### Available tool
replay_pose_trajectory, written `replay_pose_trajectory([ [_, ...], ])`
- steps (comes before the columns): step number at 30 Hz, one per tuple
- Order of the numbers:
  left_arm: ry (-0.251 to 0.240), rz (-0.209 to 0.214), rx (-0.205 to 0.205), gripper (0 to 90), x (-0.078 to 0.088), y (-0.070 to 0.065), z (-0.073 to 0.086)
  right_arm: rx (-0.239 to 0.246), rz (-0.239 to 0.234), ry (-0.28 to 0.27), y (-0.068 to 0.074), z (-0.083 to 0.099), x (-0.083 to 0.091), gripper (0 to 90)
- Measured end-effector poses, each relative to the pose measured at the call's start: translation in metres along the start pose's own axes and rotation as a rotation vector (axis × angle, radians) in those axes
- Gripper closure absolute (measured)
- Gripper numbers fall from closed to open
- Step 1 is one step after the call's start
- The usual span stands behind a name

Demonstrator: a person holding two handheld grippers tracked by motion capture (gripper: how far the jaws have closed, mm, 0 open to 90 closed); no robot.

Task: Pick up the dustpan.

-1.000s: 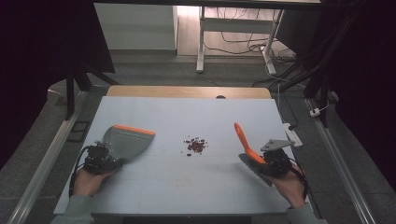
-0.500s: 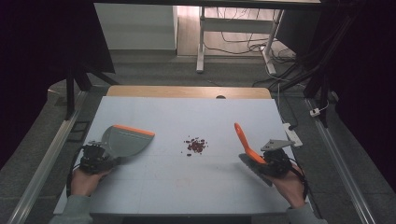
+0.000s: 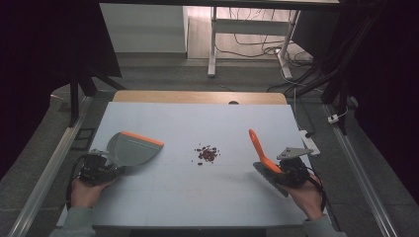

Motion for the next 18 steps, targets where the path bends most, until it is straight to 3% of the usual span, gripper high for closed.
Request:
replay_pose_trajectory([
  [18, -0.111, 0.038, -0.037, 62.0, 0.014, 0.002, -0.004, -0.003, 0.002, 0.001, 0.000, 0.000, 0.000, 70.5],
])
Point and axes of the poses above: each handheld gripper's, and its own axes: x roughly backward along the jaws, z roughly out of its underside, y roughly to its left, the point moved 6 cm from there along -x, roughly forward along the jaws, and after that the axes turned 1 degree about z, right-handed, at the moved point
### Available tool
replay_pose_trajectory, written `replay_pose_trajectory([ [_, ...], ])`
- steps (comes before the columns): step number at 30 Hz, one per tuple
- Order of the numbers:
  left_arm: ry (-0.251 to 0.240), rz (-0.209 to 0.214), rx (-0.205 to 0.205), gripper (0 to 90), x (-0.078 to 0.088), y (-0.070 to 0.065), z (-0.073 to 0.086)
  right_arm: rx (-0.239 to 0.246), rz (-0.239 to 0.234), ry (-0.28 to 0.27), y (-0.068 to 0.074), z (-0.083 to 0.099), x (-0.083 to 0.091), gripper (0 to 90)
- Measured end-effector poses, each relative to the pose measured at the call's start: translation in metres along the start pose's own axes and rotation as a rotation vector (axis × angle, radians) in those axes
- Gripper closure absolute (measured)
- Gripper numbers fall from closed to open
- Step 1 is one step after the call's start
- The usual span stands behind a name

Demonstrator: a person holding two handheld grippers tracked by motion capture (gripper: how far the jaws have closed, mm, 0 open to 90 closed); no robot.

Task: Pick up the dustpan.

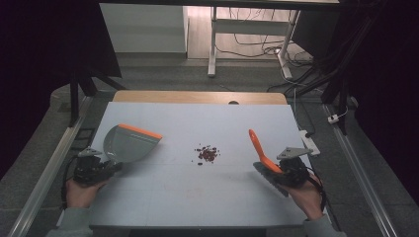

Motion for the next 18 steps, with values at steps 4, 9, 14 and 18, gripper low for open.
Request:
replay_pose_trajectory([
  [4, -0.015, 0.019, -0.022, 62.0, 0.001, -0.002, -0.001, -0.009, -0.003, -0.009, -0.001, -0.001, 0.000, 70.5],
  [9, -0.035, 0.044, -0.071, 62.0, 0.004, -0.009, -0.005, -0.018, -0.001, -0.009, -0.004, -0.001, -0.002, 70.5],
  [14, -0.068, 0.070, -0.112, 62.0, 0.007, -0.016, -0.009, -0.034, 0.003, -0.011, -0.009, 0.000, -0.002, 70.5],
  [18, -0.073, 0.092, -0.132, 62.0, 0.007, -0.019, -0.010, -0.040, 0.004, -0.018, -0.011, 0.000, -0.002, 70.5],
])
Point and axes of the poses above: each handheld gripper's, and its own axes: x roughly backward along the jaws, z roughly out of its underside, y roughly to its left, the point moved 6 cm from there along -x, roughly forward along the jaws, and after that the axes turned 1 degree about z, right-handed, at the moved point
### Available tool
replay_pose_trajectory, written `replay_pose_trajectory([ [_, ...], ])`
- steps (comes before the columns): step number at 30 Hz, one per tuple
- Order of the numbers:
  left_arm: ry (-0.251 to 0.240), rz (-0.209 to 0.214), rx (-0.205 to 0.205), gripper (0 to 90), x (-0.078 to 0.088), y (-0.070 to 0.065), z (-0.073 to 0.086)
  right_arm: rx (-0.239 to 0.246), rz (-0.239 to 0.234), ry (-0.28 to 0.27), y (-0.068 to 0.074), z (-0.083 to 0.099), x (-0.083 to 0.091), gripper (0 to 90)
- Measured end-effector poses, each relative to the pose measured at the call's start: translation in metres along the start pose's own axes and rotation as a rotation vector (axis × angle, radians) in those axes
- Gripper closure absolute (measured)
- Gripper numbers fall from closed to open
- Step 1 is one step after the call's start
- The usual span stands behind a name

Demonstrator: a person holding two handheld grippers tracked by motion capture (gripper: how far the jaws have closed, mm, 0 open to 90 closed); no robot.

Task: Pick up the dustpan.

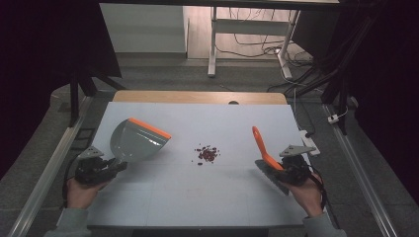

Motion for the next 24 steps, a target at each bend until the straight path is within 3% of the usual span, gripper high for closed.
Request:
replay_pose_trajectory([
  [7, -0.007, 0.051, -0.035, 62.0, -0.002, -0.010, -0.007, 0.003, 0.007, -0.013, 0.002, -0.002, 0.001, 70.5],
  [11, -0.003, 0.099, -0.100, 62.0, -0.002, -0.022, -0.009, 0.012, 0.016, -0.025, 0.005, -0.001, 0.005, 70.5],
  [16, 0.009, 0.108, -0.140, 62.0, 0.003, -0.034, -0.013, 0.021, 0.018, -0.041, 0.009, -0.004, 0.008, 70.5],
  [20, -0.004, 0.167, -0.188, 62.0, 0.009, -0.044, -0.017, 0.028, 0.016, -0.046, 0.012, -0.006, 0.009, 70.6],
  [24, -0.012, 0.182, -0.217, 62.0, 0.013, -0.052, -0.017, 0.033, 0.017, -0.045, 0.011, -0.007, 0.007, 70.5],
])
Point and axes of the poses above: each handheld gripper's, and its own axes: x roughly backward along the jaws, z roughly out of its underside, y roughly to its left, the point moved 6 cm from there along -x, roughly forward along the jaws, and after that the axes turned 1 degree about z, right-handed, at the moved point
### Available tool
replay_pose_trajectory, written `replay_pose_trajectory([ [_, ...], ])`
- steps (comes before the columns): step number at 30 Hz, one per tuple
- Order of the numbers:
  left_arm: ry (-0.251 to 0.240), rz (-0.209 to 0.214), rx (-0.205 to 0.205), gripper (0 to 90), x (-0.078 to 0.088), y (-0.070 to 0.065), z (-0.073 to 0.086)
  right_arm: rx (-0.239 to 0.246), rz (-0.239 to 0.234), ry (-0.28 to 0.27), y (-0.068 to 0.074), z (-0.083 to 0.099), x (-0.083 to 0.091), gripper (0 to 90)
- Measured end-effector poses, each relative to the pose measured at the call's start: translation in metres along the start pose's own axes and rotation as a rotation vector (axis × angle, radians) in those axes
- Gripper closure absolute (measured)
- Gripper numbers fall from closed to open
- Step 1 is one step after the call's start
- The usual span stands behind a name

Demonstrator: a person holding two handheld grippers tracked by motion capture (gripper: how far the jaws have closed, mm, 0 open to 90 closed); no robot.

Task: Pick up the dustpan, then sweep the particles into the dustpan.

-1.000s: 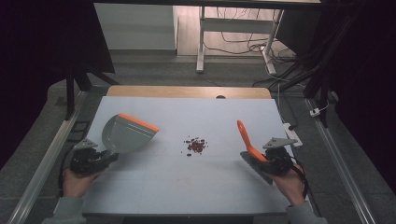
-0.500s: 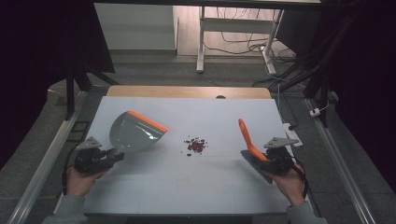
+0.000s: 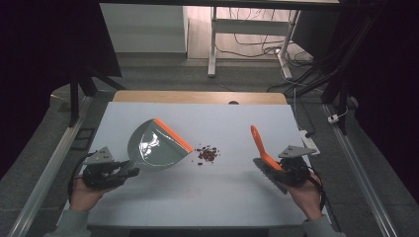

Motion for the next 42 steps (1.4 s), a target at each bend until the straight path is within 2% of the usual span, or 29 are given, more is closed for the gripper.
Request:
replay_pose_trajectory([
  [5, 0.019, 0.025, -0.027, 61.9, 0.002, -0.012, 0.004, 0.001, -0.002, 0.007, -0.001, 0.001, -0.001, 70.5],
  [13, 0.060, 0.059, -0.030, 61.9, 0.000, -0.027, 0.015, 0.004, -0.004, 0.001, 0.000, -0.001, -0.001, 70.5],
  [17, 0.079, 0.059, -0.046, 61.9, 0.003, -0.031, 0.020, 0.007, -0.008, 0.001, 0.000, -0.002, -0.001, 70.6],
  [20, 0.071, 0.070, -0.023, 61.9, 0.004, -0.034, 0.026, 0.005, -0.008, 0.003, 0.001, -0.003, -0.002, 70.6],
  [24, 0.100, 0.057, -0.030, 61.9, 0.002, -0.035, 0.029, 0.008, -0.010, 0.007, 0.001, -0.003, -0.004, 70.6],
  [30, 0.100, 0.050, -0.030, 61.9, 0.008, -0.031, 0.030, 0.013, -0.013, 0.009, 0.001, -0.004, -0.005, 70.5],
  [34, 0.110, 0.045, -0.023, 61.9, 0.014, -0.027, 0.036, 0.014, -0.016, 0.003, 0.003, -0.006, -0.006, 70.6],
  [38, 0.119, 0.058, 0.000, 61.9, 0.015, -0.022, 0.040, 0.021, -0.019, 0.010, 0.005, -0.007, -0.009, 70.6],
  [42, 0.146, 0.066, -0.018, 61.9, 0.014, -0.020, 0.040, 0.027, -0.019, 0.011, 0.008, -0.012, -0.013, 70.5],
])
Point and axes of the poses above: each handheld gripper's, and its own axes: x roughly backward along the jaws, z roughly out of its underside, y roughly to its left, the point moved 6 cm from there along -x, roughly forward along the jaws, and after that the axes turned 1 degree about z, right-handed, at the moved point
